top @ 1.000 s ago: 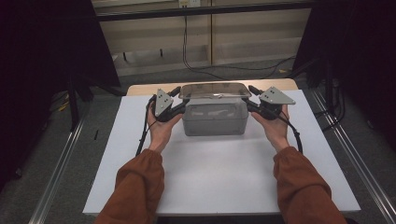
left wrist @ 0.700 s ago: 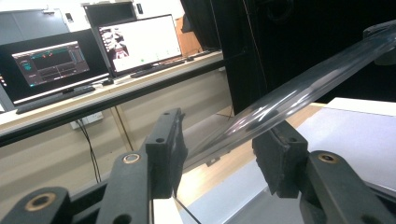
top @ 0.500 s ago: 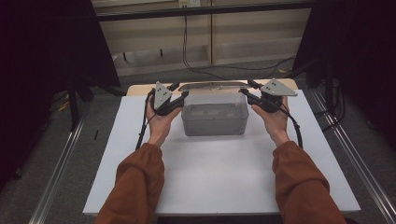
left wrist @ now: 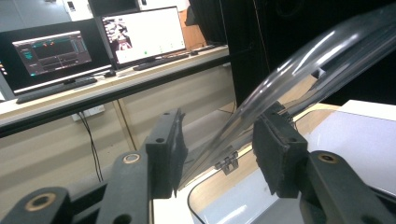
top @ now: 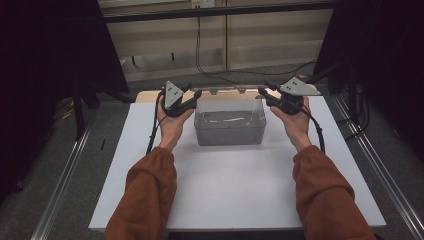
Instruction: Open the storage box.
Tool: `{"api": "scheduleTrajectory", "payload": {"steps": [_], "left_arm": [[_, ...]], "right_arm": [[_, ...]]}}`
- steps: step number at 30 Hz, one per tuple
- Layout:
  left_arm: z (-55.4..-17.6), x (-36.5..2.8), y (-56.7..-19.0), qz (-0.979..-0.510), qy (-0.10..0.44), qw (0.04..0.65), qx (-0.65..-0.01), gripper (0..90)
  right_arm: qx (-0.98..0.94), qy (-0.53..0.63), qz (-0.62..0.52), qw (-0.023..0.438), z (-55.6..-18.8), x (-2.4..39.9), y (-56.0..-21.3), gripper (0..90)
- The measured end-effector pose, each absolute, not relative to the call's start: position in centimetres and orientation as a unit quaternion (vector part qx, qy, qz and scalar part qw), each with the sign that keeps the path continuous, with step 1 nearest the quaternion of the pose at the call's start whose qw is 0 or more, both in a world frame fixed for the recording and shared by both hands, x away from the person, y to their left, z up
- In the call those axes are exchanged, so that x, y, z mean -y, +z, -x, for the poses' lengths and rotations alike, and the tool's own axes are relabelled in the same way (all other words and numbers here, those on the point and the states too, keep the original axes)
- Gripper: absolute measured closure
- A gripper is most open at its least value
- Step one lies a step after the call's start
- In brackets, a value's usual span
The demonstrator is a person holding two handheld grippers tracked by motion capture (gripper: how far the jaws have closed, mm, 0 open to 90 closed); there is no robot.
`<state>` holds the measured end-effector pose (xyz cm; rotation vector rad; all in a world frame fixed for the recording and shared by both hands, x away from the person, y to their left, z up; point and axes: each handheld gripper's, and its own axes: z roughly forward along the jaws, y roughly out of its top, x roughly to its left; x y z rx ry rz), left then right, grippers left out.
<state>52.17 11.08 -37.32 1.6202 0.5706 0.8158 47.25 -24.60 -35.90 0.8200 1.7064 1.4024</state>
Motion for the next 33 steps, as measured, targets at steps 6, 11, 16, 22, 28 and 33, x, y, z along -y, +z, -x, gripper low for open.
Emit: {"api": "scheduleTrajectory", "payload": {"steps": [6,11,16,22,28,33], "left_arm": [[-52.7,-11.0,-37.5,-0.691,0.341,0.580,-0.264,55.8],[-53.1,-10.9,-37.5,-0.696,0.337,0.575,-0.266,58.4],[-53.4,-10.6,-37.6,-0.706,0.331,0.570,-0.259,63.2],[-53.8,-10.7,-37.6,-0.703,0.331,0.574,-0.260,65.0],[-54.1,-10.7,-37.8,-0.700,0.326,0.577,-0.267,66.3],[-54.6,-10.7,-38.2,-0.703,0.323,0.572,-0.273,66.2]], "right_arm": [[-0.667,0.553,-0.323,0.381,-47.8,24.7,-35.6,64.9],[-0.664,0.556,-0.326,0.379,-48.1,24.8,-35.8,62.8],[-0.665,0.553,-0.334,0.375,-48.9,24.8,-36.5,60.4],[-0.667,0.549,-0.340,0.370,-49.8,25.0,-37.0,59.7],[-0.670,0.547,-0.344,0.367,-50.9,25.0,-37.5,61.4],[-0.668,0.545,-0.352,0.364,-51.2,25.2,-38.1,62.7]]}}
